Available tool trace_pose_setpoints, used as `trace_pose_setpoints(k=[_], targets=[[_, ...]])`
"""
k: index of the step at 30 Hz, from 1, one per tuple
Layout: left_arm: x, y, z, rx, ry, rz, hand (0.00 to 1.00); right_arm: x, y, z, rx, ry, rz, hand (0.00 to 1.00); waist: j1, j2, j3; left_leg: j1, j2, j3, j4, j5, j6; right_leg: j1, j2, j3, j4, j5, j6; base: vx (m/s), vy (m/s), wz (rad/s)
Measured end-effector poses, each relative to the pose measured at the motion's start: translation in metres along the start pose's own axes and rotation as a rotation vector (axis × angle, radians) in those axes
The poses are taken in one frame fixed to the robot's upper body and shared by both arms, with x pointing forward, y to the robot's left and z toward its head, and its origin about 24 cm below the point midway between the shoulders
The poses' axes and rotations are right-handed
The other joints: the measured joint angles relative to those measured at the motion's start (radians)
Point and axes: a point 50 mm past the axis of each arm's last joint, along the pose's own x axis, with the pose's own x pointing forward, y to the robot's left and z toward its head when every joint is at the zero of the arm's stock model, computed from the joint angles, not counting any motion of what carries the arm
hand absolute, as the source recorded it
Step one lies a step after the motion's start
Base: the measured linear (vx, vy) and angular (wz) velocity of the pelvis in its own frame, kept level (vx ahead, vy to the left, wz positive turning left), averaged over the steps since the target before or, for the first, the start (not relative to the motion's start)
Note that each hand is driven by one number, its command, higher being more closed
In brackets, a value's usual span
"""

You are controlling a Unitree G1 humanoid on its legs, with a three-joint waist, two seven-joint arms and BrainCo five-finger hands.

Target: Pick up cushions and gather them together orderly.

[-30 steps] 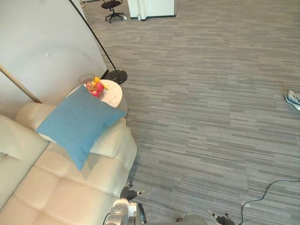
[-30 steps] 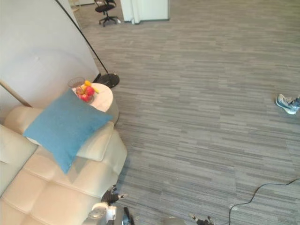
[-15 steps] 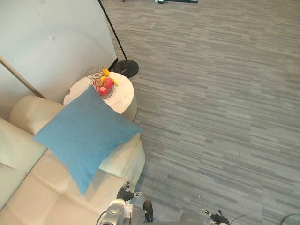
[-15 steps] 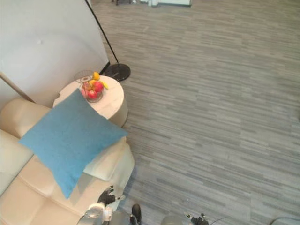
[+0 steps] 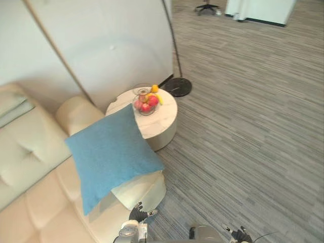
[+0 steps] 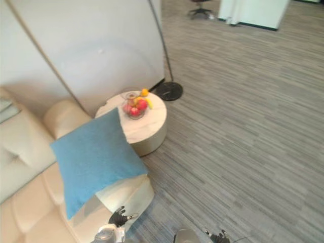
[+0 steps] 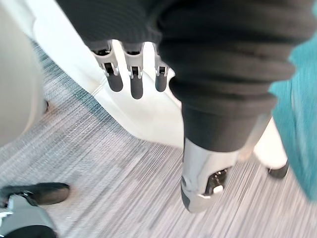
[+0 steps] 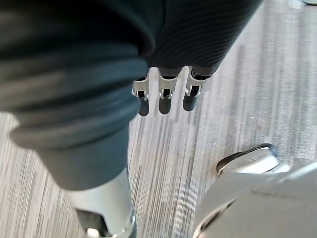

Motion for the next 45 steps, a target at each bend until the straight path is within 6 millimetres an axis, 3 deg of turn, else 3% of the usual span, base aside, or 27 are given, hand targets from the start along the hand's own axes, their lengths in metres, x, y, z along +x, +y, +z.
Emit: trace_pose_setpoints(k=[6,7,11,15,17,19,21,22,24,29,35,37,41,42,45], targets=[[0.002,-0.001,0.005,0.114,-0.014,-0.036,0.00,0.001,-0.002,0.000,0.034,0.009,-0.012,0.00,-0.007,-0.004,0.003,-0.001,-0.041,0.037,-0.162,0.022,0.040,0.009,-0.050,-0.081,-0.035,0.001,0.020,-0.06,0.051,0.76],[0.001,-0.002,0.002,0.150,-0.004,-0.048,0.00,0.000,-0.006,-0.005,0.035,0.025,-0.024,0.00,-0.015,-0.005,-0.001,0.001,-0.021,0.125,-0.185,0.032,0.033,0.009,-0.063,-0.099,-0.052,0.011,0.034,0.00,0.023,0.50],[0.001,-0.002,-0.002,0.204,0.012,-0.066,0.00,-0.001,-0.010,-0.008,0.050,0.039,-0.036,0.00,-0.019,-0.003,-0.004,0.029,-0.068,0.124,-0.257,0.091,0.038,0.009,-0.097,-0.103,-0.047,0.017,0.050,0.04,0.086,0.19],[0.001,0.002,-0.005,0.232,0.028,-0.067,0.00,0.000,-0.006,-0.007,0.047,0.041,-0.023,0.00,-0.029,-0.011,0.005,0.072,-0.119,0.105,-0.289,0.092,0.051,0.000,-0.154,-0.089,0.059,0.001,0.075,0.06,0.083,0.16],[0.000,0.007,-0.007,0.238,0.035,-0.056,0.00,0.000,-0.002,-0.008,0.029,0.042,-0.006,0.00,-0.042,-0.022,0.002,0.081,-0.139,0.074,-0.295,0.091,0.057,-0.034,-0.165,-0.012,0.155,0.001,0.075,0.07,0.076,0.51],[0.000,0.012,-0.007,0.242,0.033,-0.044,0.00,-0.001,0.002,-0.009,0.014,0.046,0.015,0.00,-0.049,-0.034,0.003,0.083,-0.145,0.037,-0.296,0.095,0.065,-0.056,-0.130,0.116,0.161,-0.025,0.082,0.12,-0.027,0.56],[0.000,0.022,-0.005,0.249,0.032,-0.019,0.00,-0.001,0.005,-0.009,0.007,0.045,0.030,0.00,-0.050,-0.049,0.001,0.059,-0.134,-0.003,-0.282,0.101,0.062,-0.051,-0.043,0.258,0.049,-0.032,0.074,0.08,-0.126,0.66],[0.001,0.025,-0.005,0.238,0.037,-0.005,0.00,-0.001,0.004,-0.008,0.009,0.041,0.027,0.00,-0.050,-0.051,0.003,0.040,-0.137,-0.042,-0.265,0.100,0.060,-0.029,-0.035,0.248,-0.017,-0.028,0.072,0.05,-0.100,0.59],[0.002,0.021,-0.003,0.216,0.032,-0.008,0.00,0.000,0.003,-0.006,0.011,0.036,0.023,0.00,-0.048,-0.039,0.008,0.034,-0.125,-0.078,-0.264,0.105,0.052,-0.003,-0.025,0.217,-0.039,-0.022,0.070,0.07,-0.116,0.50],[0.001,0.023,-0.005,0.181,0.038,0.005,0.00,0.000,0.007,-0.004,0.015,0.027,0.034,0.00,-0.042,-0.040,0.001,0.055,-0.101,-0.124,-0.309,0.128,0.022,0.047,0.001,0.169,-0.091,-0.006,0.049,0.03,-0.089,0.26],[0.001,0.025,-0.005,0.182,0.039,0.013,0.00,0.000,0.004,-0.005,0.007,0.028,0.021,0.00,-0.040,-0.050,-0.005,0.072,-0.095,-0.154,-0.361,0.172,0.022,0.086,0.013,0.139,-0.155,0.028,0.043,-0.02,-0.019,0.14],[0.001,0.028,-0.002,0.184,0.027,0.021,0.00,0.001,0.005,0.002,0.007,-0.001,0.021,0.00,-0.039,-0.053,-0.011,0.073,-0.096,-0.159,-0.379,0.187,0.023,0.084,0.013,0.137,-0.163,0.036,0.043,-0.06,0.001,0.11],[0.001,0.047,0.013,0.176,-0.041,0.081,0.00,0.001,-0.002,0.055,0.004,-0.224,0.024,0.00,-0.040,-0.054,-0.014,0.072,-0.101,-0.177,-0.434,0.231,0.030,0.074,0.008,0.124,-0.184,0.056,0.048,-0.10,0.017,0.13],[0.000,0.060,0.027,0.140,-0.099,0.125,0.00,-0.004,-0.008,0.087,-0.013,-0.360,0.021,0.00,-0.040,-0.052,-0.015,0.071,-0.102,-0.178,-0.455,0.243,0.032,0.066,0.008,0.125,-0.191,0.061,0.051,-0.08,0.020,0.02],[-0.004,0.079,0.051,0.083,-0.217,0.196,0.00,-0.018,-0.010,0.134,-0.078,-0.579,0.041,0.00,-0.040,-0.050,-0.018,0.062,-0.102,-0.176,-0.477,0.255,0.027,0.042,0.008,0.127,-0.197,0.071,0.059,-0.09,0.024,-0.01]])
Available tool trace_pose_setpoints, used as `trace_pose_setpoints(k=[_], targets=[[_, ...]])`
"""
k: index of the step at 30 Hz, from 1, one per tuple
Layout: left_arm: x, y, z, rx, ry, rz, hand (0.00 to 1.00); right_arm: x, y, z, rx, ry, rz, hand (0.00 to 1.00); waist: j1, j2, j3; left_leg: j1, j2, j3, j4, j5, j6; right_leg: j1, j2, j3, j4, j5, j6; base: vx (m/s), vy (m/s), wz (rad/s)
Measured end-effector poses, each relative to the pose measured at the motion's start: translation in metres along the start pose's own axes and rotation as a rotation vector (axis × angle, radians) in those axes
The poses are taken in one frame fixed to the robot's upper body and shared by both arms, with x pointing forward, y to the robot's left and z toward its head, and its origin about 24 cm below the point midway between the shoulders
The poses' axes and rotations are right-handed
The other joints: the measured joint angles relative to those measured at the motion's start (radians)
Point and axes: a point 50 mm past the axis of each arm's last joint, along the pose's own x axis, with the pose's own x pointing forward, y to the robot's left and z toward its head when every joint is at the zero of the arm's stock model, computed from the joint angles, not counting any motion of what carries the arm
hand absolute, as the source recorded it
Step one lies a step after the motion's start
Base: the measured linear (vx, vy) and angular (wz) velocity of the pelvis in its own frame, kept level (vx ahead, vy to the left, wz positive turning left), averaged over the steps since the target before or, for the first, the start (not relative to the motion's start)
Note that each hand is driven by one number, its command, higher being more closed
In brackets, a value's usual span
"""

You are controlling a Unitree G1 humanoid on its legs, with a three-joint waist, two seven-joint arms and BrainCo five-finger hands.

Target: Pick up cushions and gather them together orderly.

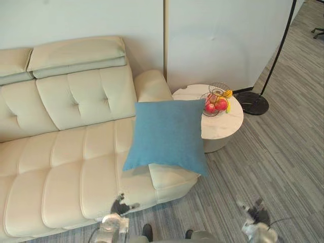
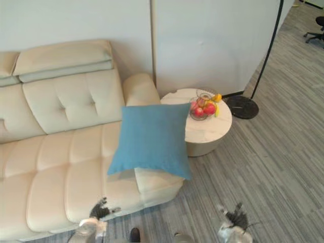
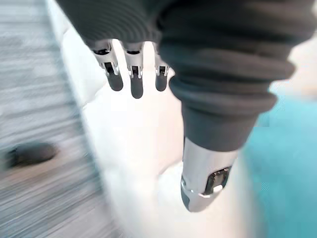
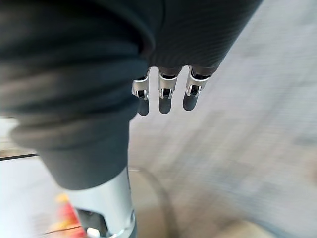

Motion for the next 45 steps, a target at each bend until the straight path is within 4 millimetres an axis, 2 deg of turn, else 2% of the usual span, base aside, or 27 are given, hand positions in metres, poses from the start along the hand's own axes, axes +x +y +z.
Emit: trace_pose_setpoints(k=[1,2,4,6,9,10,12,14,15,16,17,19,20,22,26,28,29,31,34,36,37,40,43,45], targets=[[0.000,0.003,0.004,-0.011,-0.018,0.010,0.00,0.001,0.000,0.006,-0.013,-0.027,0.006,0.00,0.000,0.001,-0.004,-0.006,0.000,0.000,-0.002,0.000,0.001,-0.003,0.000,0.000,-0.001,0.001,0.002,-0.04,0.011,0.00],[0.001,0.009,0.015,-0.040,-0.070,0.032,0.00,0.004,0.000,0.021,-0.040,-0.093,0.020,0.00,0.000,0.004,-0.009,-0.017,0.000,0.000,-0.007,0.003,0.001,-0.011,0.001,0.001,-0.008,0.004,0.005,0.00,0.000,0.00],[0.001,0.016,0.032,-0.067,-0.149,0.063,0.00,0.006,0.003,0.039,-0.069,-0.171,0.039,0.00,0.000,0.009,-0.011,-0.031,0.000,0.002,-0.010,0.010,-0.004,-0.022,0.002,0.003,-0.020,0.014,0.006,0.00,0.000,0.00],[0.001,0.021,0.043,-0.097,-0.197,0.089,0.00,0.008,0.009,0.050,-0.071,-0.215,0.058,0.00,0.001,0.012,-0.013,-0.042,0.000,0.001,-0.010,0.010,-0.003,-0.029,0.002,0.003,-0.027,0.020,-0.001,0.06,0.001,-0.02],[0.003,0.024,0.067,-0.134,-0.290,0.115,0.00,0.013,0.024,0.077,-0.068,-0.314,0.105,0.00,0.002,0.020,-0.012,-0.077,-0.001,0.001,-0.006,0.020,0.009,-0.054,0.003,0.002,-0.039,0.037,-0.002,0.07,-0.003,-0.01],[0.003,0.024,0.070,-0.137,-0.301,0.119,0.00,0.014,0.026,0.081,-0.066,-0.326,0.110,0.00,0.002,0.020,-0.011,-0.080,-0.001,0.001,-0.005,0.021,0.009,-0.056,0.003,0.001,-0.039,0.037,-0.002,0.08,-0.004,0.01],[0.007,0.025,0.091,-0.158,-0.359,0.125,0.00,0.019,0.040,0.100,-0.046,-0.391,0.144,0.00,0.005,0.017,-0.006,-0.101,-0.003,0.000,0.006,0.020,0.009,-0.073,0.001,0.001,-0.036,0.038,-0.003,0.07,-0.003,0.08],[0.012,0.021,0.133,-0.195,-0.473,0.121,0.00,0.025,0.060,0.132,-0.037,-0.489,0.198,0.00,0.015,0.016,0.031,-0.164,-0.010,-0.003,0.053,0.019,0.010,-0.116,-0.007,0.002,-0.019,0.040,-0.006,-0.01,0.004,0.13],[0.013,0.020,0.142,-0.199,-0.497,0.118,0.00,0.025,0.064,0.139,-0.036,-0.510,0.208,0.00,0.018,0.017,0.041,-0.179,-0.010,-0.003,0.064,0.019,0.010,-0.127,-0.008,0.002,-0.014,0.041,-0.007,-0.06,0.004,0.05],[0.013,0.017,0.166,-0.215,-0.561,0.121,0.00,0.027,0.076,0.158,-0.012,-0.564,0.233,0.00,0.025,0.017,0.070,-0.219,-0.010,-0.003,0.096,0.019,0.010,-0.156,-0.010,0.004,0.002,0.045,-0.012,-0.07,0.002,0.02],[0.013,0.016,0.173,-0.219,-0.581,0.119,0.00,0.027,0.080,0.163,-0.004,-0.579,0.239,0.00,0.026,0.017,0.079,-0.229,-0.010,-0.003,0.105,0.019,0.010,-0.164,-0.010,0.006,0.006,0.046,-0.013,-0.10,-0.001,0.03],[0.011,0.012,0.206,-0.259,-0.666,0.122,0.00,0.026,0.098,0.190,0.058,-0.645,0.266,0.00,0.035,0.019,0.129,-0.281,-0.008,-0.004,0.152,0.016,0.011,-0.204,-0.011,0.011,0.030,0.049,-0.017,-0.11,-0.006,0.02],[0.010,0.012,0.210,-0.264,-0.674,0.124,0.00,0.026,0.099,0.193,0.064,-0.651,0.267,0.00,0.037,0.019,0.133,-0.288,-0.006,-0.004,0.158,0.015,0.013,-0.213,-0.011,0.013,0.037,0.049,-0.017,-0.12,-0.008,-0.04],[0.008,0.011,0.229,-0.287,-0.722,0.138,0.00,0.025,0.106,0.208,0.115,-0.683,0.261,0.00,0.048,0.028,0.154,-0.346,0.002,-0.003,0.202,-0.003,0.015,-0.272,-0.007,0.016,0.080,0.048,-0.017,-0.13,-0.004,-0.04],[0.003,0.010,0.251,-0.325,-0.773,0.147,0.00,0.024,0.110,0.218,0.186,-0.693,0.259,0.00,0.055,0.028,0.184,-0.405,0.005,-0.002,0.259,-0.019,0.017,-0.329,-0.008,0.019,0.139,0.041,-0.018,-0.13,0.007,0.02],[-0.001,0.008,0.268,-0.342,-0.816,0.146,0.00,0.021,0.113,0.224,0.227,-0.705,0.262,0.00,0.065,0.028,0.204,-0.447,0.008,0.003,0.303,-0.050,0.018,-0.367,-0.011,0.021,0.188,0.026,-0.019,-0.20,0.002,0.04],[-0.002,0.008,0.270,-0.345,-0.823,0.146,0.00,0.021,0.113,0.225,0.234,-0.707,0.262,0.00,0.067,0.028,0.205,-0.454,0.010,0.005,0.308,-0.050,0.017,-0.373,-0.011,0.021,0.193,0.025,-0.020,-0.17,-0.018,0.07],[-0.010,0.005,0.292,-0.380,-0.884,0.125,0.00,0.018,0.115,0.232,0.275,-0.725,0.272,0.00,0.077,0.027,0.210,-0.507,0.041,0.059,0.334,-0.047,0.017,-0.423,-0.009,0.012,0.223,0.023,-0.022,-0.14,-0.044,0.12],[-0.017,0.004,0.307,-0.399,-0.928,0.109,0.00,0.012,0.118,0.244,0.297,-0.767,0.287,0.00,0.082,0.025,0.224,-0.528,0.047,0.058,0.350,-0.039,0.011,-0.441,-0.009,0.004,0.237,0.023,-0.023,-0.07,-0.035,0.07],[-0.024,0.001,0.325,-0.419,-0.973,0.090,0.00,0.007,0.126,0.263,0.338,-0.816,0.312,0.00,0.085,0.024,0.233,-0.553,0.050,0.057,0.358,-0.035,0.011,-0.462,-0.009,-0.001,0.247,0.023,-0.024,-0.03,-0.024,0.05],[-0.025,0.001,0.328,-0.422,-0.981,0.086,0.00,0.006,0.127,0.266,0.347,-0.823,0.318,0.00,0.086,0.025,0.236,-0.554,0.050,0.057,0.359,-0.034,0.011,-0.463,-0.009,-0.001,0.247,0.023,-0.024,-0.02,-0.023,0.04],[-0.041,-0.003,0.359,-0.455,-1.061,0.050,0.00,-0.005,0.139,0.293,0.401,-0.888,0.371,0.00,0.095,0.024,0.240,-0.593,0.054,0.058,0.356,-0.019,0.016,-0.504,-0.008,-0.006,0.249,0.026,-0.028,0.01,-0.011,0.01],[-0.049,-0.007,0.378,-0.467,-1.098,0.028,0.00,-0.009,0.142,0.304,0.427,-0.910,0.389,0.00,0.099,0.023,0.241,-0.614,0.056,0.060,0.357,-0.006,0.012,-0.521,-0.007,-0.008,0.249,0.026,-0.028,0.06,-0.029,0.09],[-0.051,-0.005,0.383,-0.468,-1.103,0.032,0.00,-0.011,0.146,0.312,0.452,-0.917,0.405,0.00,0.099,0.023,0.241,-0.620,0.060,0.069,0.356,-0.006,0.012,-0.527,-0.004,-0.005,0.245,0.027,-0.028,0.08,-0.039,-0.01]])
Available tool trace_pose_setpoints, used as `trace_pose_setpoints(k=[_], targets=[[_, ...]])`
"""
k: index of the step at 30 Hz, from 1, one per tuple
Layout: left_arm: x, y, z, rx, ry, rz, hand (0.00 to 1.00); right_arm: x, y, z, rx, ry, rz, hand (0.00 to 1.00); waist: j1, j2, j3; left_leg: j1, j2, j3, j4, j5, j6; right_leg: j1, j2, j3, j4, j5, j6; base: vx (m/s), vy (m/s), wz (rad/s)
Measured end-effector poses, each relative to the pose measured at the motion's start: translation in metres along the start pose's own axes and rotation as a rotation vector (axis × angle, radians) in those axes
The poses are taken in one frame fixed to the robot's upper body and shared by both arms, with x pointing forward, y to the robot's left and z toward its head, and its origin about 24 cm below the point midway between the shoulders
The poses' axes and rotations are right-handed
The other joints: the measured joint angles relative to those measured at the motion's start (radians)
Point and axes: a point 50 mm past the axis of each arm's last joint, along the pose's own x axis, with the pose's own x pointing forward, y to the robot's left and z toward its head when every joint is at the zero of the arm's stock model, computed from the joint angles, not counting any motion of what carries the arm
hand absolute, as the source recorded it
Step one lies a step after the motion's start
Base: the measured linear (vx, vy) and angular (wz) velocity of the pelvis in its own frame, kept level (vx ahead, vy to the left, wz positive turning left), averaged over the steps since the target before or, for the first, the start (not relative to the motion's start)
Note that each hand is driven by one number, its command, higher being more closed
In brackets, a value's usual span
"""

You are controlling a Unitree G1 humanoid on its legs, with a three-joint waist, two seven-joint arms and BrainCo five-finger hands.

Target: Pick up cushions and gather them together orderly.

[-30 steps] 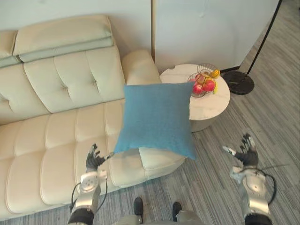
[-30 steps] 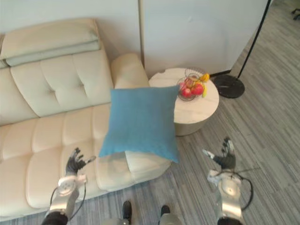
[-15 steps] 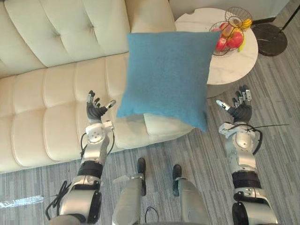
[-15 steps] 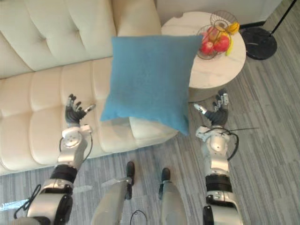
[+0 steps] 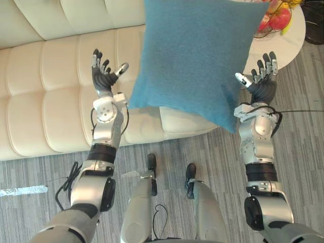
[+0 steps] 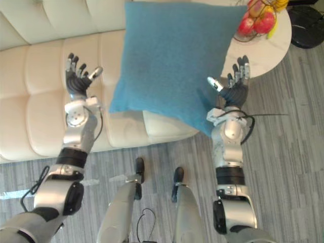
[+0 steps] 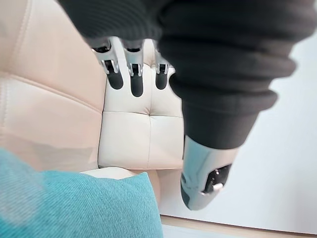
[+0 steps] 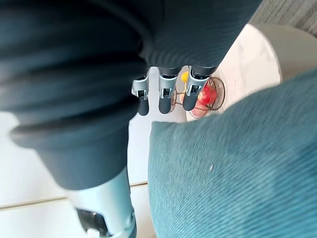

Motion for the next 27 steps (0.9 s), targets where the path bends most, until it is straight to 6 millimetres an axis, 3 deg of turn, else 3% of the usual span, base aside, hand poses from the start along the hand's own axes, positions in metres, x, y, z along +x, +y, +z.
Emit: trace_pose_setpoints(k=[7,12,18,27], targets=[[0.011,-0.005,0.009,-0.007,-0.010,0.006,0.00,0.005,0.010,0.006,0.039,-0.028,-0.016,0.00,-0.002,-0.001,0.002,-0.039,0.021,0.013,-0.004,0.004,-0.006,-0.036,0.023,0.019,-0.031,0.025,-0.008,0.02,-0.031,-0.11],[0.012,-0.002,0.004,0.000,0.022,0.032,0.00,0.000,0.006,0.000,0.071,-0.010,-0.071,0.00,-0.011,-0.020,0.013,-0.040,0.037,0.025,-0.014,0.009,-0.010,-0.034,0.042,0.031,-0.063,0.047,-0.013,-0.01,-0.025,-0.11],[0.006,-0.007,-0.013,0.021,0.096,0.034,0.00,-0.013,-0.009,-0.009,0.062,0.014,-0.136,0.00,-0.013,-0.022,0.013,-0.036,0.040,0.032,-0.048,0.022,-0.007,-0.036,0.047,0.034,-0.087,0.060,-0.015,0.00,-0.004,-0.01],[0.007,-0.020,-0.013,0.044,0.098,-0.002,0.00,-0.013,-0.001,-0.005,0.098,-0.008,-0.112,0.00,-0.020,-0.033,0.030,-0.068,0.045,0.038,-0.050,0.028,-0.010,-0.071,0.056,0.045,-0.093,0.067,-0.016,0.01,-0.014,-0.04]])
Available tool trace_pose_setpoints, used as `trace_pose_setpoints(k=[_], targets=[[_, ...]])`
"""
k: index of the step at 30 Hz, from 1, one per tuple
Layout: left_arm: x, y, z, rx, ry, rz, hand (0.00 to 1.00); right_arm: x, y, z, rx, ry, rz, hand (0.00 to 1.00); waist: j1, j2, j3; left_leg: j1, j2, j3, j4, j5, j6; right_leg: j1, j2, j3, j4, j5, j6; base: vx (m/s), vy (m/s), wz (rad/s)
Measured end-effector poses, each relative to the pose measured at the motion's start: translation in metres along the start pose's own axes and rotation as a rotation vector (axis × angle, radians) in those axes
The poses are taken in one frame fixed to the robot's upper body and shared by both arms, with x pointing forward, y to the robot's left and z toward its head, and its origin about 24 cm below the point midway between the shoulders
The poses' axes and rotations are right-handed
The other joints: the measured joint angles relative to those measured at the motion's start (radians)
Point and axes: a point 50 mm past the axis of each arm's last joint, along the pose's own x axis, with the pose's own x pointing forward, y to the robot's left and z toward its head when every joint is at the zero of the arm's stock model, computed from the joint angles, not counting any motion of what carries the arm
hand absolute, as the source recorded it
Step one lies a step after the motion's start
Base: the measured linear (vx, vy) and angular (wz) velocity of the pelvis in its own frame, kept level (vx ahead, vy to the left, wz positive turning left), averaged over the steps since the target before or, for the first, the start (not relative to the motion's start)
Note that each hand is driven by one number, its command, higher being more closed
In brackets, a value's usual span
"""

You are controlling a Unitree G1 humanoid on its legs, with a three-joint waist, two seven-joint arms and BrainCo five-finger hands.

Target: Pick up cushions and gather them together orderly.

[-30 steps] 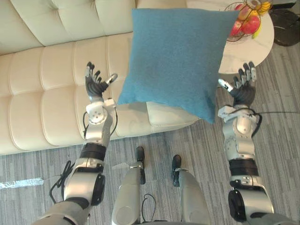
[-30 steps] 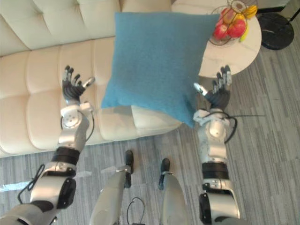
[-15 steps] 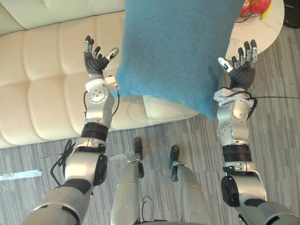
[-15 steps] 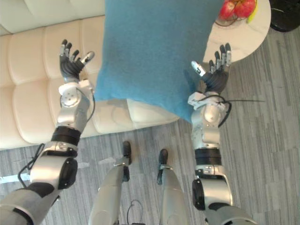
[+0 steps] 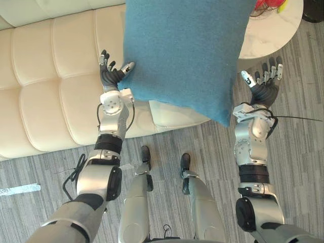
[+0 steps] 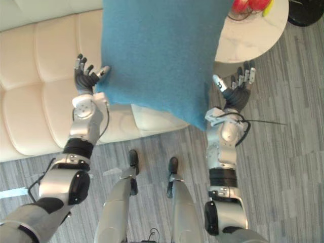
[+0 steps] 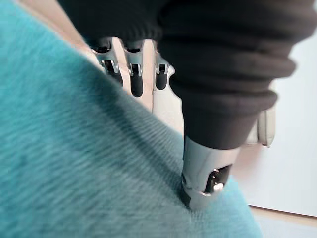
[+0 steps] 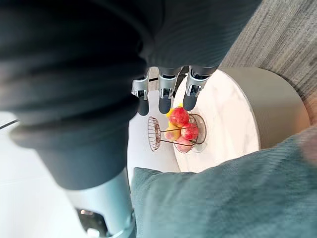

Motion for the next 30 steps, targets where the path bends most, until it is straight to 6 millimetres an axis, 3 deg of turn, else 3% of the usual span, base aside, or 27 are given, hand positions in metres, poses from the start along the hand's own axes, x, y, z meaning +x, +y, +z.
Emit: trace_pose_setpoints(k=[3,7,12,13,14,15,30], targets=[[0.000,0.000,-0.001,0.011,0.006,-0.001,0.00,-0.001,0.005,-0.003,0.006,0.013,0.023,0.00,-0.001,-0.007,0.009,-0.003,0.003,-0.001,0.000,0.000,-0.001,0.000,0.004,0.003,-0.006,0.002,0.000,0.01,-0.004,-0.01],[0.001,-0.003,0.003,0.005,-0.006,-0.005,0.00,0.009,0.033,-0.006,0.017,0.037,0.106,0.00,-0.002,-0.007,0.009,-0.033,0.009,0.002,0.007,0.001,0.000,-0.029,0.010,0.021,-0.014,0.015,0.007,0.00,0.002,-0.05],[0.000,-0.011,0.003,0.010,-0.008,-0.028,0.00,0.010,0.052,-0.018,0.038,0.099,0.133,0.00,-0.002,-0.007,0.011,-0.046,0.008,0.000,0.018,0.001,0.000,-0.035,0.010,0.021,-0.014,0.017,0.008,0.00,0.000,0.00],[0.000,-0.012,0.003,0.014,-0.010,-0.031,1.00,0.010,0.054,-0.018,0.035,0.104,0.137,0.00,-0.002,-0.007,0.011,-0.046,0.008,0.000,0.018,0.001,0.000,-0.035,0.010,0.022,-0.014,0.018,0.008,0.00,0.000,0.00],[-0.001,-0.013,0.003,0.016,-0.013,-0.036,1.00,0.011,0.056,-0.019,0.031,0.107,0.144,0.00,-0.002,-0.007,0.011,-0.046,0.008,0.000,0.018,0.001,0.000,-0.035,0.010,0.022,-0.014,0.019,0.008,0.00,0.000,0.00],[-0.002,-0.016,0.003,0.016,-0.017,-0.048,1.00,0.011,0.058,-0.020,0.027,0.113,0.149,1.00,-0.002,-0.007,0.011,-0.045,0.008,0.000,0.018,0.002,0.001,-0.035,0.010,0.021,-0.014,0.019,0.008,0.00,0.000,0.00],[-0.022,-0.041,0.039,-0.146,-0.189,-0.120,1.00,0.019,0.056,-0.023,-0.067,0.138,0.148,1.00,-0.002,-0.007,0.011,0.024,0.003,-0.005,-0.044,0.042,-0.007,0.009,0.007,0.007,-0.013,0.022,0.004,0.00,-0.007,0.03]])
